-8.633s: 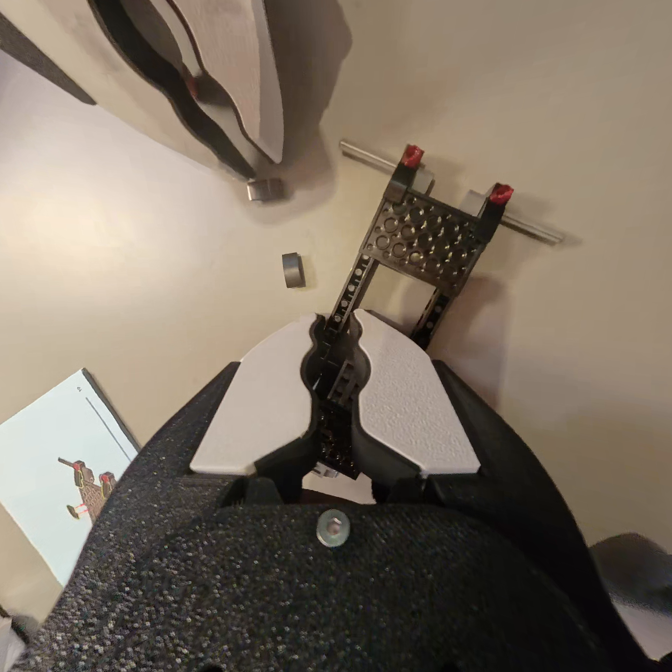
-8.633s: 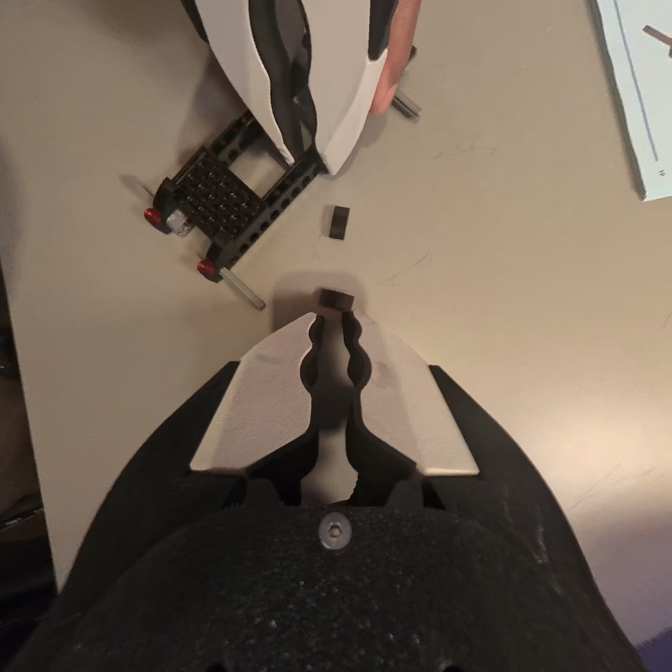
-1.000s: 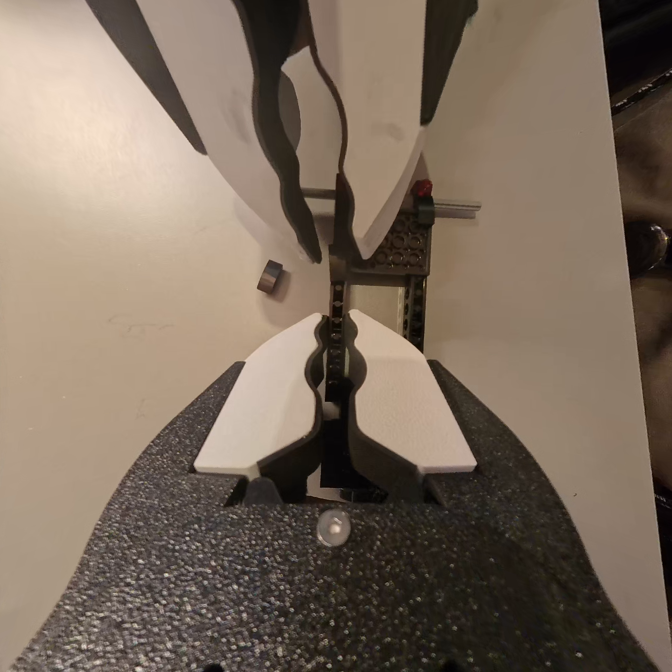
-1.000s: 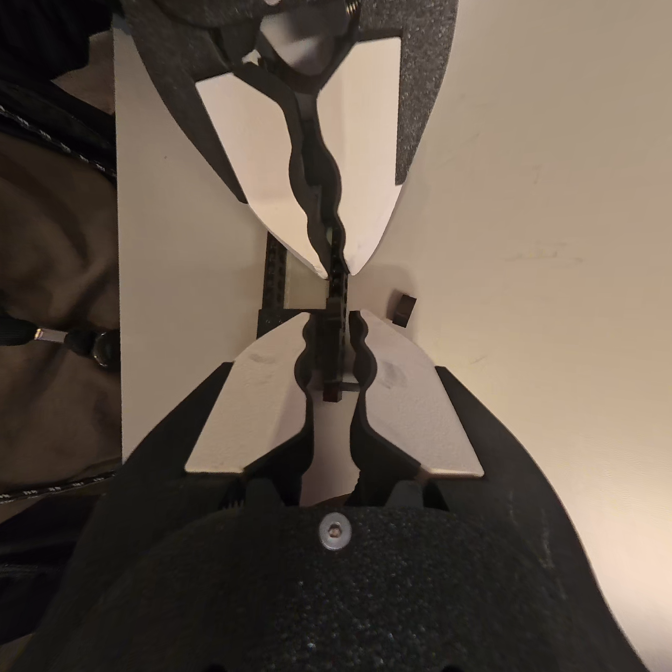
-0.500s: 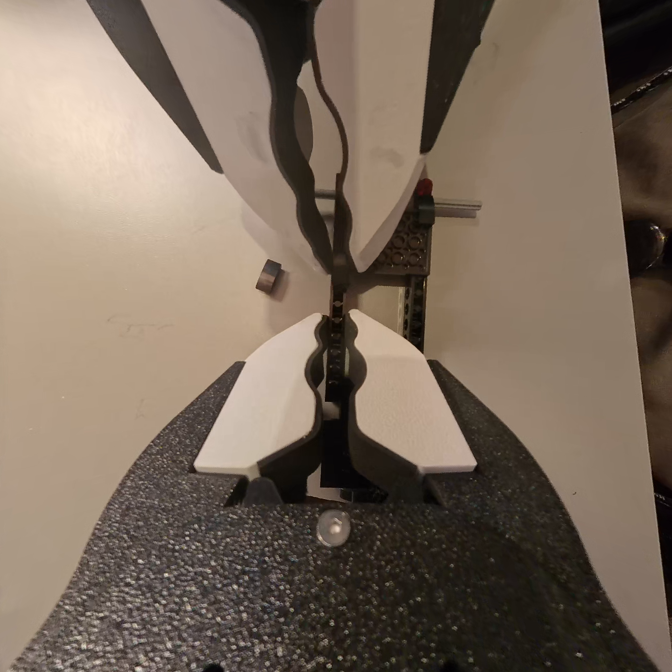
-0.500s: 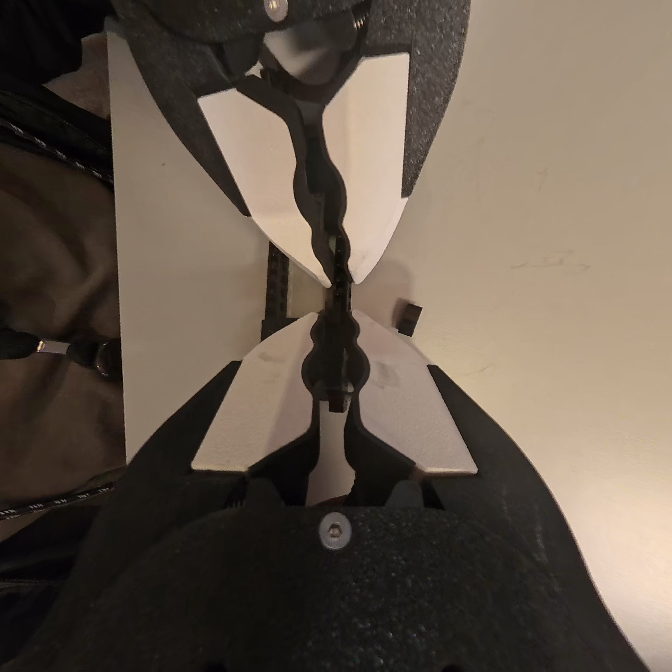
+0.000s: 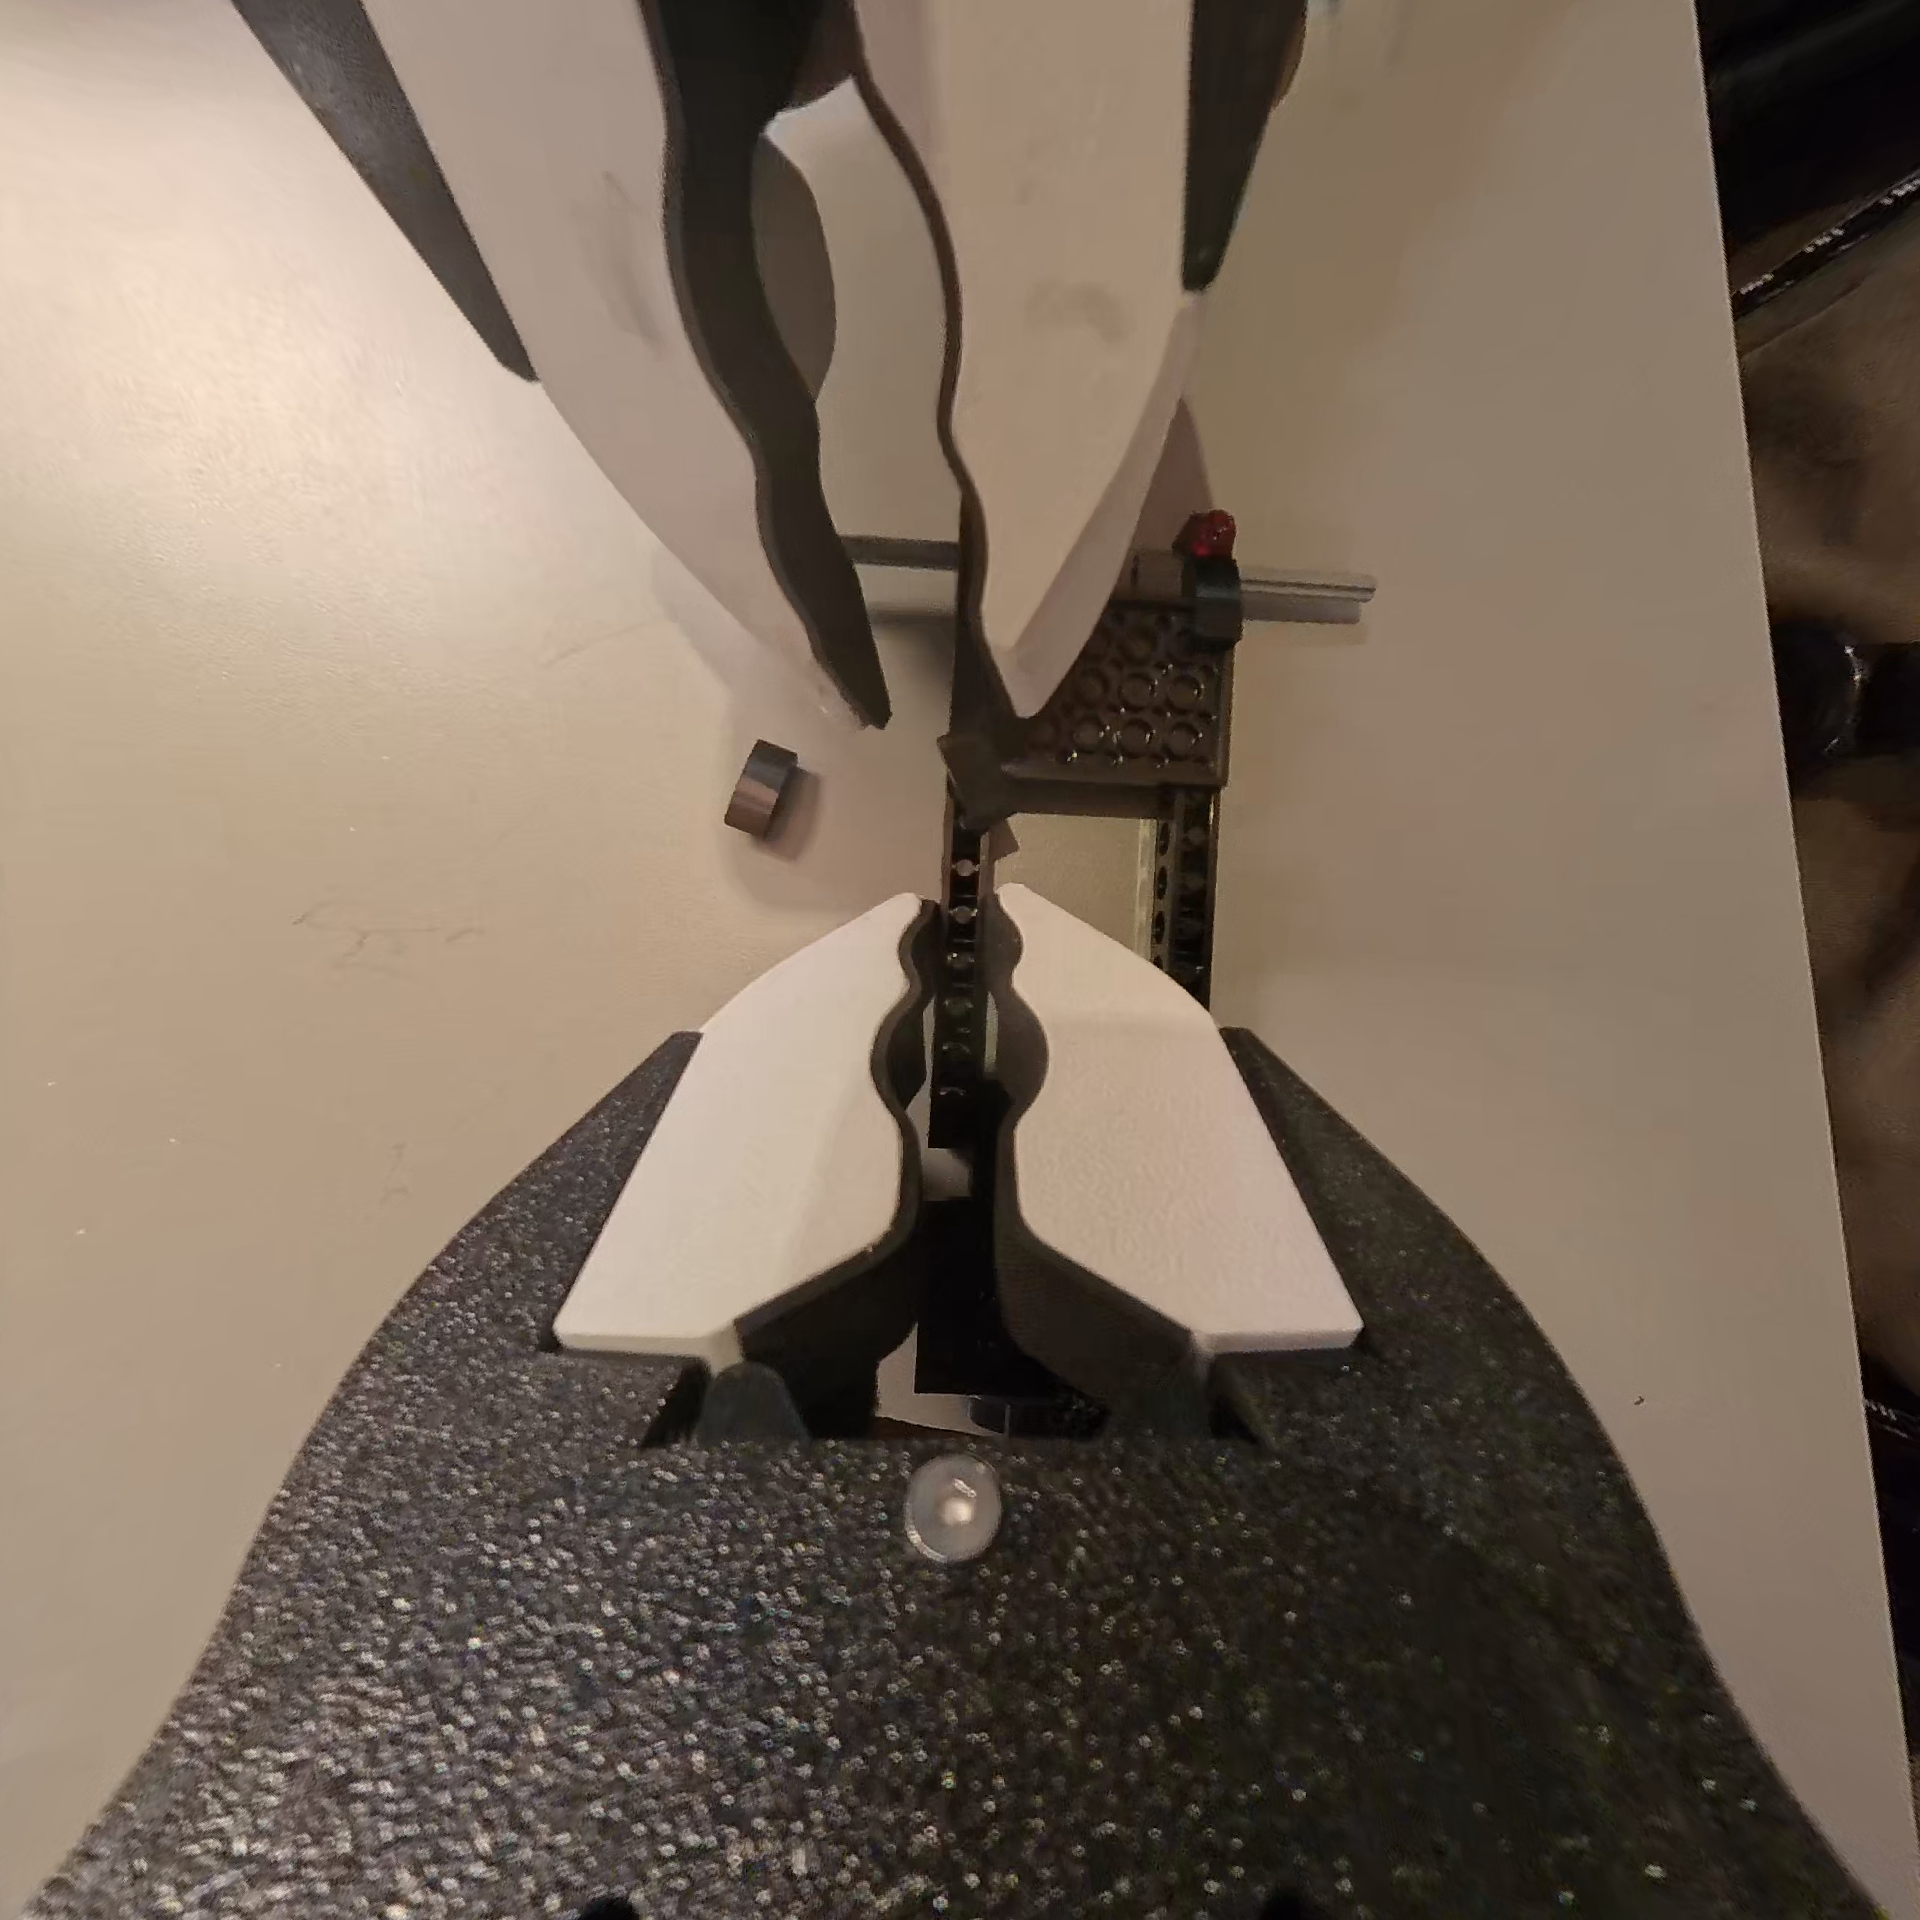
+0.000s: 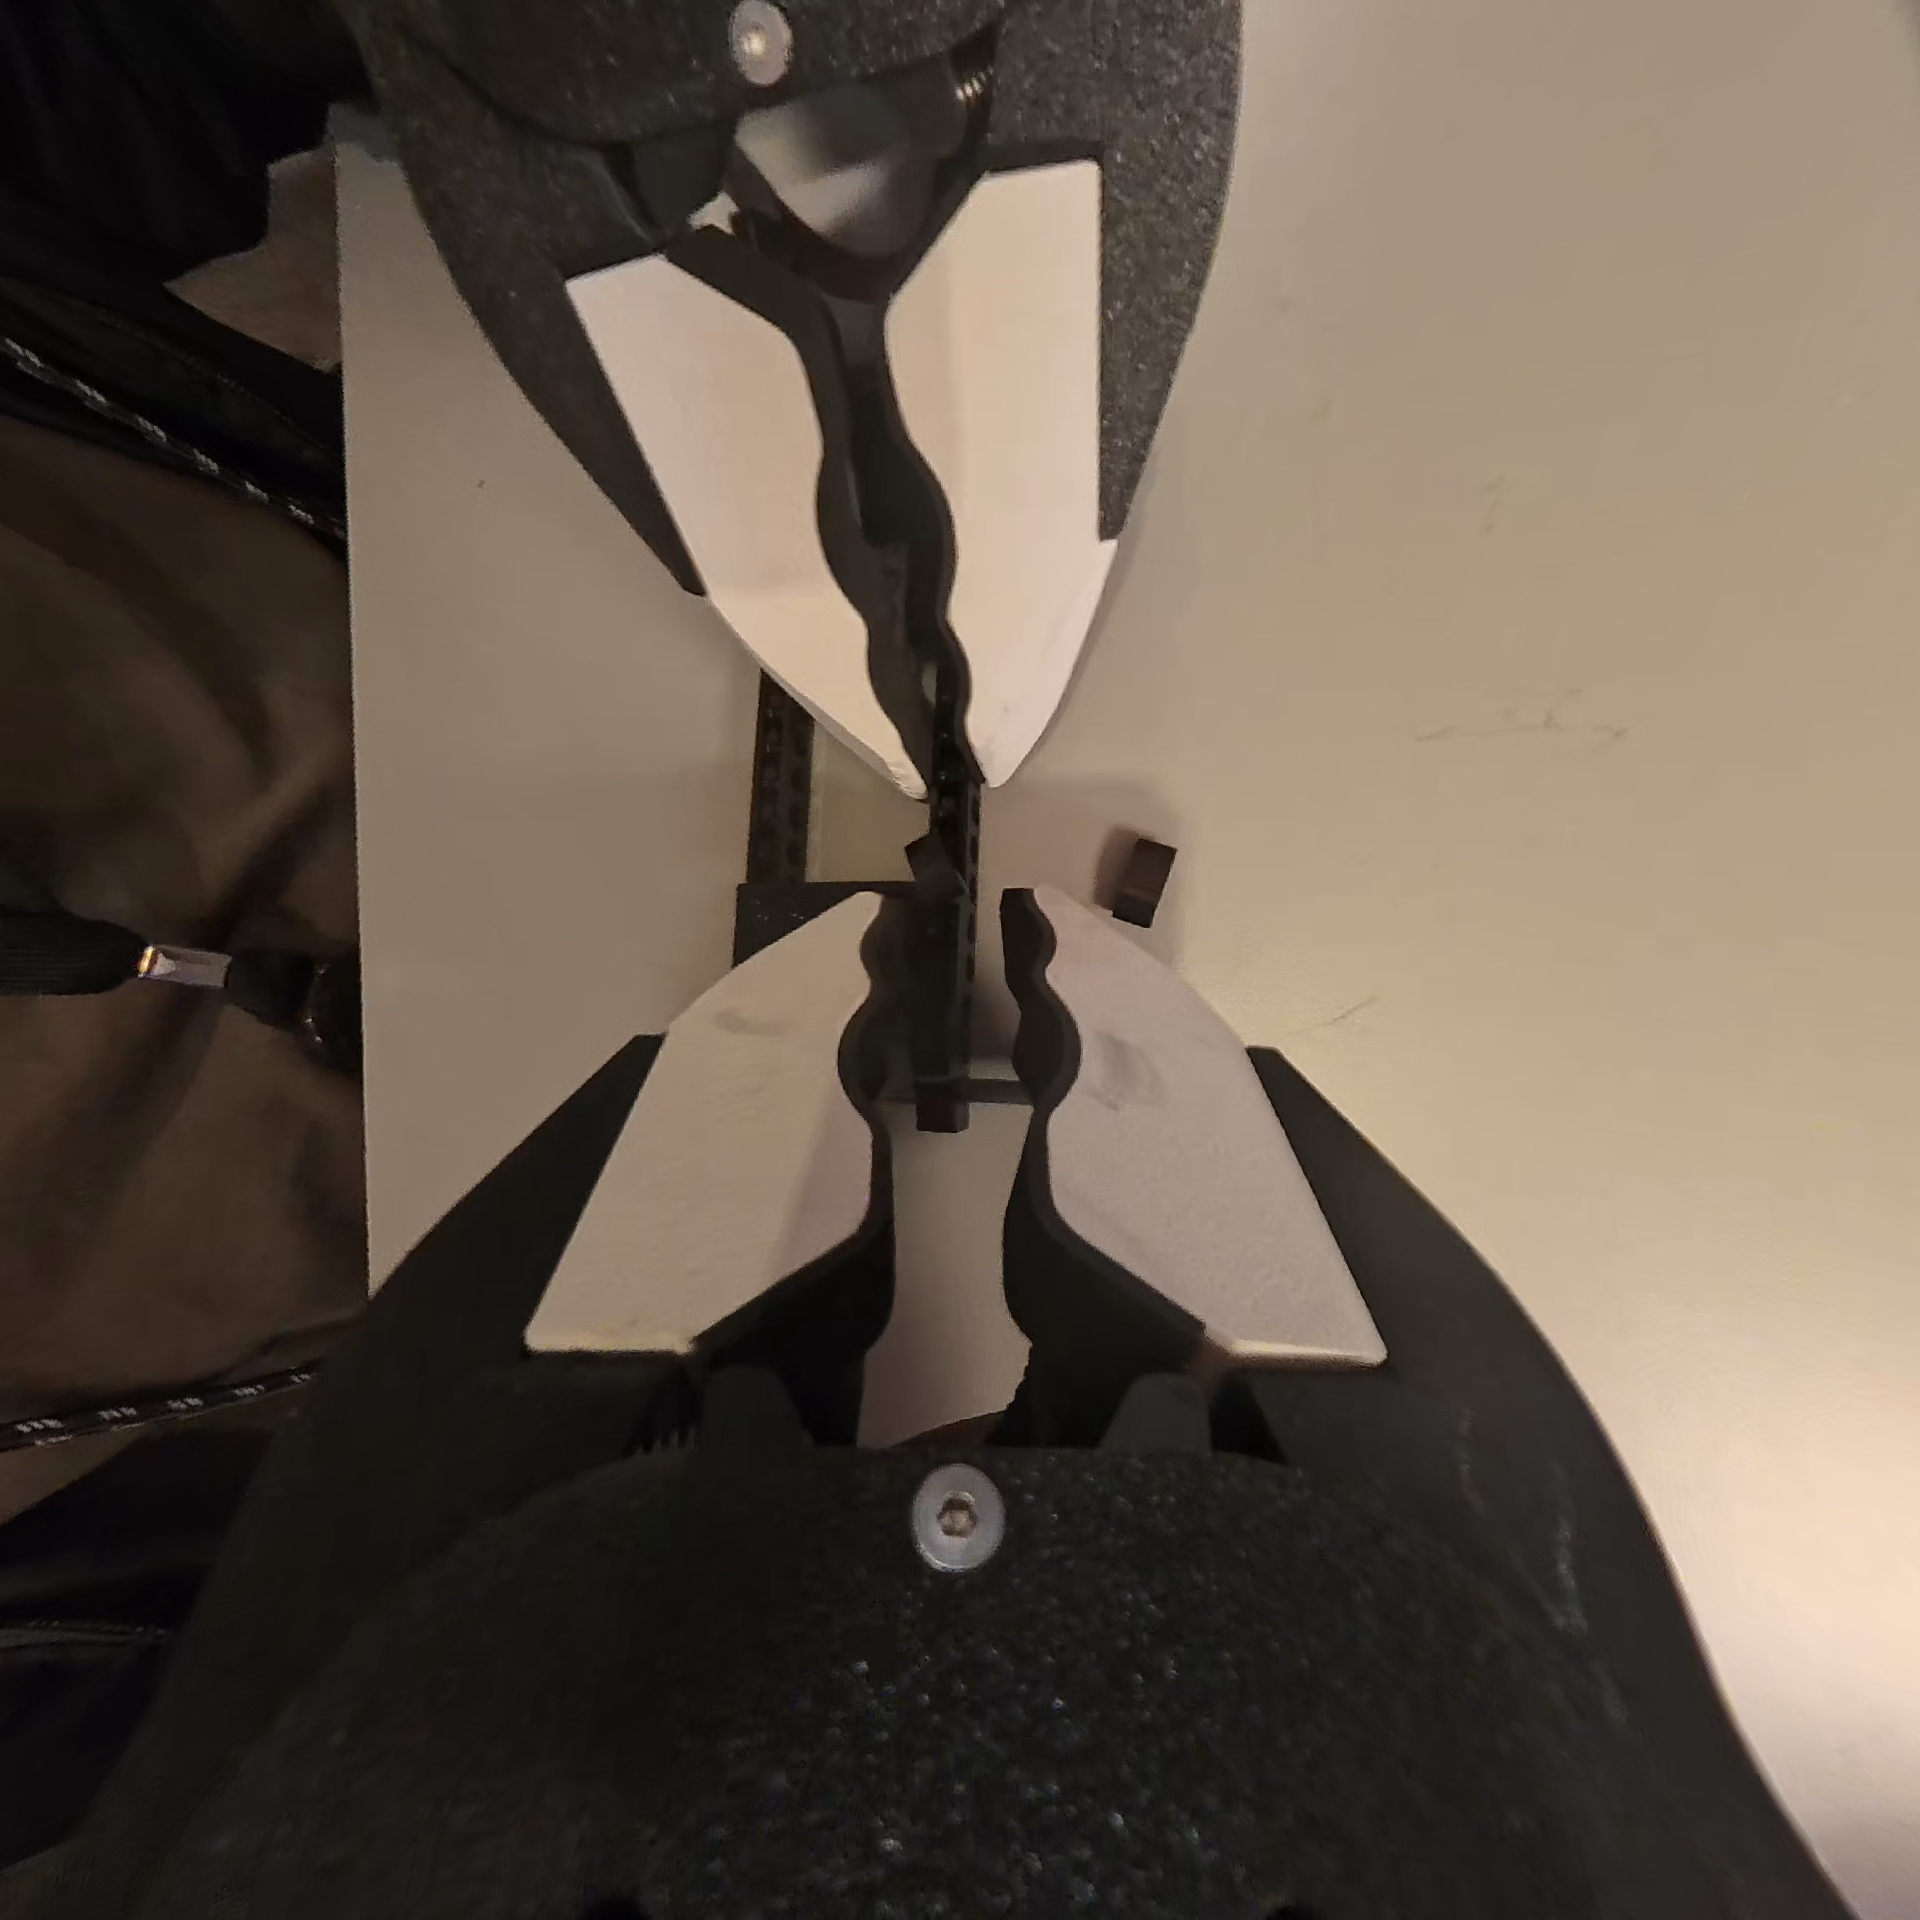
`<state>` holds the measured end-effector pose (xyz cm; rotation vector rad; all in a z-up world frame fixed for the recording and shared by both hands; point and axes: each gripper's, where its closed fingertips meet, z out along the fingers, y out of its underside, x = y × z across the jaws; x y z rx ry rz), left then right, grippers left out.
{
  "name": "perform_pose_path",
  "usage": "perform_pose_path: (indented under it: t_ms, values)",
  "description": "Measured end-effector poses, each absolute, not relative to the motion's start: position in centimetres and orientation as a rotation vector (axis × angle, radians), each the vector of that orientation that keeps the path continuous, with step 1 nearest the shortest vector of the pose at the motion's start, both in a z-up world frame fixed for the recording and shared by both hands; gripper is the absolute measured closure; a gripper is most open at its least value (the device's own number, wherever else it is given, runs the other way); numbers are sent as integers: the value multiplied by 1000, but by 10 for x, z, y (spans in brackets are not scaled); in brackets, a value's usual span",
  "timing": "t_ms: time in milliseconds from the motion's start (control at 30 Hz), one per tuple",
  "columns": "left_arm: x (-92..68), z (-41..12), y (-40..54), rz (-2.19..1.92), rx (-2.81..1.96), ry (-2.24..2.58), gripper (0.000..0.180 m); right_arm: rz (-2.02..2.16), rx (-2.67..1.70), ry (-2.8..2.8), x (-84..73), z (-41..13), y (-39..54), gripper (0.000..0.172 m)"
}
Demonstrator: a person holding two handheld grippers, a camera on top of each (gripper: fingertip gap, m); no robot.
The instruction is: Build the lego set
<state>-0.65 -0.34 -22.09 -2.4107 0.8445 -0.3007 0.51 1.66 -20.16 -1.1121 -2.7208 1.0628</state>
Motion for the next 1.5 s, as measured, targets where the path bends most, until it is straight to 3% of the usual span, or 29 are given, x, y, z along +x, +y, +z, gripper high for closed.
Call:
perform_pose_path:
  t_ms: [867, 1100, 1500]
  values:
    - [-5, -222, -4, -299, -2413, 852, 172, 976, -1156, -2707, 3, -211, 7, 160]
    - [-6, -221, -4, -309, -2402, 856, 172, 1049, -1149, -2691, 6, -202, 10, 146]
    - [9, -215, -16, -354, -2233, 1113, 173, 1353, -1276, -2778, 19, -193, 9, 141]
